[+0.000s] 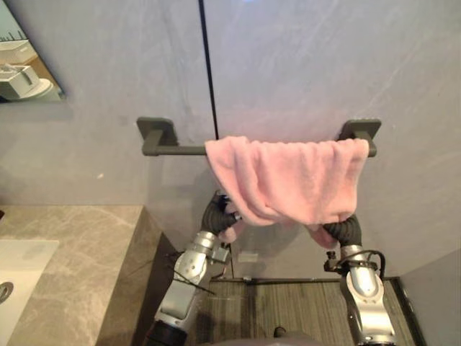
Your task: Organize washtable
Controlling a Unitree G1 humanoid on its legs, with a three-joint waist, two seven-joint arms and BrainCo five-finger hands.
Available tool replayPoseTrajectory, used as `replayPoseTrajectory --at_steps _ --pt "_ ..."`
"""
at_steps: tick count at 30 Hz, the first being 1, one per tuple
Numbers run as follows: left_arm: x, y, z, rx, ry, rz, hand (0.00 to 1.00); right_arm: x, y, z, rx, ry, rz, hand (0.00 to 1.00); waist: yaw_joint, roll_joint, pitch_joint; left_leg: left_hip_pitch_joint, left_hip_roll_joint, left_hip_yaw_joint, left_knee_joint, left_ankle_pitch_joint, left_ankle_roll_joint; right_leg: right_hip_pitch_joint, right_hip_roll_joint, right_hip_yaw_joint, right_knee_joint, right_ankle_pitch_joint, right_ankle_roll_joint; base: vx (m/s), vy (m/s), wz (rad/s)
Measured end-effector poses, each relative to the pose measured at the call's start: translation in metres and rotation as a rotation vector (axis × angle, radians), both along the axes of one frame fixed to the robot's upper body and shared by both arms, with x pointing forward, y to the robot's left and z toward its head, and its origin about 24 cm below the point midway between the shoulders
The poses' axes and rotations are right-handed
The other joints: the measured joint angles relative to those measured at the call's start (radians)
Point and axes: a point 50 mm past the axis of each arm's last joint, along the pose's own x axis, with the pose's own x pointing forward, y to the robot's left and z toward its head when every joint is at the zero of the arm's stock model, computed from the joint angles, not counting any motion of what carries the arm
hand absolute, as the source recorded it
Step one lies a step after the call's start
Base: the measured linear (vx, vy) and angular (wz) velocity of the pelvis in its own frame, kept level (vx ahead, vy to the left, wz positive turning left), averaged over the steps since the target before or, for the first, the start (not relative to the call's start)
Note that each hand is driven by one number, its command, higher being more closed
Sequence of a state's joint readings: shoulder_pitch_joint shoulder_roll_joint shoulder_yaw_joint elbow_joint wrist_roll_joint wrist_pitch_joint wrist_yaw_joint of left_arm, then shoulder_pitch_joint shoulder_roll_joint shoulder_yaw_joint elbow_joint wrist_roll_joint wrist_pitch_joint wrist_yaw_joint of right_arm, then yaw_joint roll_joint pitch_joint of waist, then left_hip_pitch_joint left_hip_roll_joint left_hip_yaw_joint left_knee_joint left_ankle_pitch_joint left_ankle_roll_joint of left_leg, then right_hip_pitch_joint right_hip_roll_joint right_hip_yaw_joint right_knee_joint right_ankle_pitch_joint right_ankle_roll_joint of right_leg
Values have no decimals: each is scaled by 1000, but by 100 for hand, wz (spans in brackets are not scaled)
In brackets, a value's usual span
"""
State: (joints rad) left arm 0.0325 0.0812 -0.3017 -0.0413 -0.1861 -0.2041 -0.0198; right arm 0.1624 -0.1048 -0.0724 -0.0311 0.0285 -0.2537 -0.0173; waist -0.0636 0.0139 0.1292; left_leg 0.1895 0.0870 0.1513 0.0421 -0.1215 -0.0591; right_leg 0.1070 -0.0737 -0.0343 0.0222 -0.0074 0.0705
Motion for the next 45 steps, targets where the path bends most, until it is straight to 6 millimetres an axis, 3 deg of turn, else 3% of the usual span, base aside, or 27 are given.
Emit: replayPoseTrajectory --at_steps 12,24,30,31,32,33,40,45 --pt "2 13 -1 -4 9 74 100 2 11 -7 9 35 48 100 19 -1 0 -1 0 -13 2 0 0 10 -1 -14 0 0 0 0 0 2" --pt "0 31 -10 -9 49 175 100 13 30 -6 15 36 127 100 25 -25 0 -9 -2 -34 6 1 1 12 -5 -36 -6 0 0 -8 -8 5" --pt "0 32 -18 -1 81 184 100 13 30 -9 12 56 124 100 25 -34 0 -11 -3 -38 6 2 2 12 -6 -40 -7 0 0 -10 -4 1" --pt "0 32 -18 0 84 186 100 13 30 -10 10 60 124 0 25 -35 0 -11 -3 -38 6 2 2 12 -6 -40 -7 0 0 0 0 0" --pt "0 32 -18 0 85 190 100 13 30 -12 6 70 122 0 25 -38 -1 -16 -3 -38 6 3 1 11 -6 -39 -7 0 0 -34 -8 0" --pt "0 32 -18 0 86 192 0 14 30 -14 4 79 121 0 25 -39 -1 -20 -3 -38 6 3 1 11 -6 -39 -7 0 0 -50 -13 -1" --pt "-1 37 -28 18 124 220 0 13 13 -21 -9 110 16 0 24 -48 -1 -19 -3 -31 3 3 1 9 -5 -32 -11 0 0 -7 -2 -1" --pt "-5 38 -33 23 148 224 0 11 12 -27 -7 140 9 0 24 -53 -2 -19 -2 -17 -1 3 1 1 -4 -18 -11 0 0 -7 -2 -7"
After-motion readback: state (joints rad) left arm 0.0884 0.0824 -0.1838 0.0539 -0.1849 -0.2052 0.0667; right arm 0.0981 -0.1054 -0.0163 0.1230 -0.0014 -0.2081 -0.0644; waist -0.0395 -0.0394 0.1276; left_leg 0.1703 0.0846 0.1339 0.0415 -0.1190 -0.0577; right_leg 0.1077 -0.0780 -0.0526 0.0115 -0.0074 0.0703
